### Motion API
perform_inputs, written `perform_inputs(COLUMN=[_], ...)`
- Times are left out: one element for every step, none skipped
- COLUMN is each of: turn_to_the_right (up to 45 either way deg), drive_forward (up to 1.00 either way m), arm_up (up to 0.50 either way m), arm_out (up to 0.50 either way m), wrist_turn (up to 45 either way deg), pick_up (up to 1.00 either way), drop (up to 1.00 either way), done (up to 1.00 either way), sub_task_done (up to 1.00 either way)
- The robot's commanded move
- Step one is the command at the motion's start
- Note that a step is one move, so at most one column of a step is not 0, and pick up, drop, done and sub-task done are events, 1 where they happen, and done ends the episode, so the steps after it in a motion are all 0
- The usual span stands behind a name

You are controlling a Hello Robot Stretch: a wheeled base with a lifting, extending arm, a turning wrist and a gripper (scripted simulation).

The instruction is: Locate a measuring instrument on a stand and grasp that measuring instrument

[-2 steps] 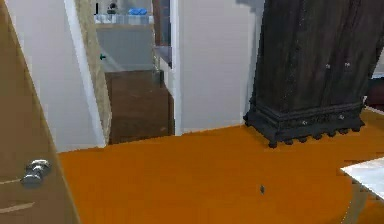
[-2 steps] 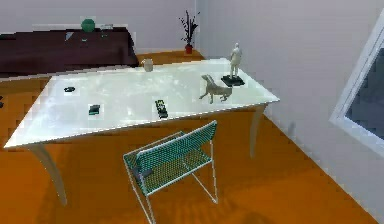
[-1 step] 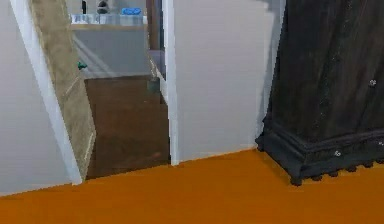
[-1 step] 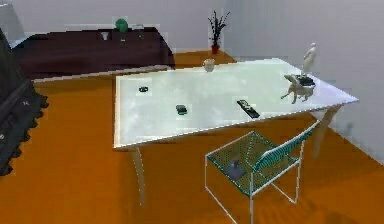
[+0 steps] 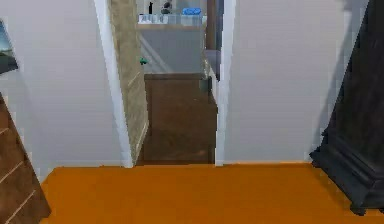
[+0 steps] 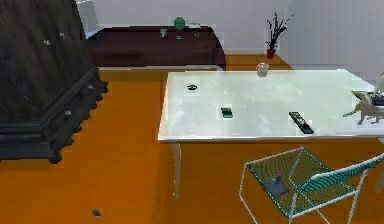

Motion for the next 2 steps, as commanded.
perform_inputs(turn_to_the_right=[0.0, -3.0], drive_forward=[1.00, 0.00], arm_up=[0.00, 0.00], arm_out=[0.00, 0.00], wrist_turn=[0.0, 0.0], pick_up=[0.00, 0.00], drop=[0.00, 0.00], done=[0.00, 0.00], sub_task_done=[0.00, 0.00])
